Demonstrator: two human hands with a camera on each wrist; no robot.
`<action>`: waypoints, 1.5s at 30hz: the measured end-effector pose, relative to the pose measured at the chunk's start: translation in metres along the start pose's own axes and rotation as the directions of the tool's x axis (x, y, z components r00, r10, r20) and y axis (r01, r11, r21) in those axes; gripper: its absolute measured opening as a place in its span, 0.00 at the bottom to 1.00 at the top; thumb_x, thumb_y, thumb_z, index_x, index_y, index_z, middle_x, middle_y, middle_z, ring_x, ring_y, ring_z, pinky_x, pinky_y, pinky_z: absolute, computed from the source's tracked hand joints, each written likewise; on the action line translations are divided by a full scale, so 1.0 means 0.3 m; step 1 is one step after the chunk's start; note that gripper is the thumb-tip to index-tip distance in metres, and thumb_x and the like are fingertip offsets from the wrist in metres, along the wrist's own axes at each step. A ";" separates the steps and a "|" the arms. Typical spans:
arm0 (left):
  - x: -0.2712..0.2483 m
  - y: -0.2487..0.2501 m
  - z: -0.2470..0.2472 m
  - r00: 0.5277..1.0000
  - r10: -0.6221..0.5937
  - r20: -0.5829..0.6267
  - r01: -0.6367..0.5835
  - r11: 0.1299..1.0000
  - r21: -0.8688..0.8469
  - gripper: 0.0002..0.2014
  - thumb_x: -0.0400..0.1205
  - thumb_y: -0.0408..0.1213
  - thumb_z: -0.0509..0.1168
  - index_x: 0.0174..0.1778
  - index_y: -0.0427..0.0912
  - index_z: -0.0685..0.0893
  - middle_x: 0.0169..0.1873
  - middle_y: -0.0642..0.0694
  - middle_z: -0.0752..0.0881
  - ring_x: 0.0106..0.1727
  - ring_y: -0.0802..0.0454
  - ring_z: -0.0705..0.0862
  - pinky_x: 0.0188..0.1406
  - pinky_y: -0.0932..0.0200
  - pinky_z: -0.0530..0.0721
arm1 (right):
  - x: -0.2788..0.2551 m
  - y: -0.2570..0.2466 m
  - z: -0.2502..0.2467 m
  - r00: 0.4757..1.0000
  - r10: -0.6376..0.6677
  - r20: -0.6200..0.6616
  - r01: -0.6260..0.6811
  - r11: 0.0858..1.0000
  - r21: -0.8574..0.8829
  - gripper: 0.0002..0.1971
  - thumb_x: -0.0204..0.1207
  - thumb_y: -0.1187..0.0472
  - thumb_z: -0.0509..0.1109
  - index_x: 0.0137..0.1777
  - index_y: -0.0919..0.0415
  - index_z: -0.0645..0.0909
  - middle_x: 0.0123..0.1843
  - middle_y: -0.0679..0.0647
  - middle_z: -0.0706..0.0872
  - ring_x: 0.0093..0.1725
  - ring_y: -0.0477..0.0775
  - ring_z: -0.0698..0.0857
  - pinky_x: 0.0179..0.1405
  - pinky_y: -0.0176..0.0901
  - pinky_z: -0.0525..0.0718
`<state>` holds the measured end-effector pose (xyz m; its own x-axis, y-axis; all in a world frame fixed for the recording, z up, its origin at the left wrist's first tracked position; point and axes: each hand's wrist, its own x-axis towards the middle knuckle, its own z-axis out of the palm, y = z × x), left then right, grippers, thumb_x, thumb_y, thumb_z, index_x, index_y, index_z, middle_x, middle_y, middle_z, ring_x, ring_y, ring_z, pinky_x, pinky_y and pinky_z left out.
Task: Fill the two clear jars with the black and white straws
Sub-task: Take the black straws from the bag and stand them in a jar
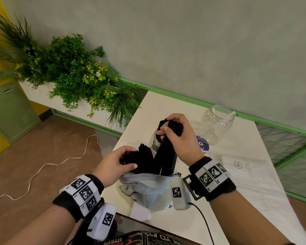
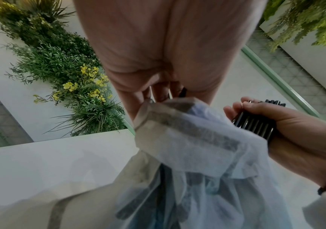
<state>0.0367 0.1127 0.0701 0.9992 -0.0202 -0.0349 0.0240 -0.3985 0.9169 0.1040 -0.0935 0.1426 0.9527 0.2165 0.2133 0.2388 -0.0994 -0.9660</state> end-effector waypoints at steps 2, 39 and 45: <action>-0.001 0.003 -0.003 1.000 0.003 -0.003 -0.003 1.000 0.004 0.19 0.74 0.31 0.75 0.57 0.54 0.82 0.52 0.55 0.88 0.53 0.62 0.85 0.58 0.63 0.81 | 0.009 -0.023 -0.002 1.000 -0.031 0.003 0.031 0.999 -0.020 0.11 0.82 0.72 0.62 0.56 0.54 0.73 0.45 0.58 0.84 0.49 0.57 0.90 0.59 0.70 0.81; 0.022 0.030 -0.008 0.999 -0.002 0.032 0.002 1.000 -0.001 0.18 0.76 0.30 0.73 0.57 0.54 0.82 0.52 0.57 0.86 0.51 0.69 0.83 0.50 0.77 0.77 | 0.099 -0.158 -0.117 0.993 -0.069 -0.095 0.069 0.998 -0.007 0.10 0.82 0.75 0.59 0.57 0.62 0.72 0.46 0.57 0.83 0.48 0.60 0.90 0.55 0.72 0.83; 0.019 0.030 -0.020 1.000 -0.007 0.024 0.007 1.000 -0.001 0.18 0.76 0.30 0.73 0.55 0.56 0.81 0.51 0.58 0.86 0.49 0.71 0.83 0.51 0.75 0.79 | 0.119 -0.171 -0.110 0.991 -0.124 0.052 0.133 0.966 -0.221 0.11 0.82 0.73 0.58 0.58 0.59 0.73 0.48 0.59 0.84 0.48 0.54 0.90 0.57 0.68 0.83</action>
<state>0.0430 0.1145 0.0806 0.9979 -0.0395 -0.0508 0.0309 -0.3979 0.9169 0.1320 -0.1127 0.2046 0.9046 0.2772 0.3238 0.3988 -0.2821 -0.8726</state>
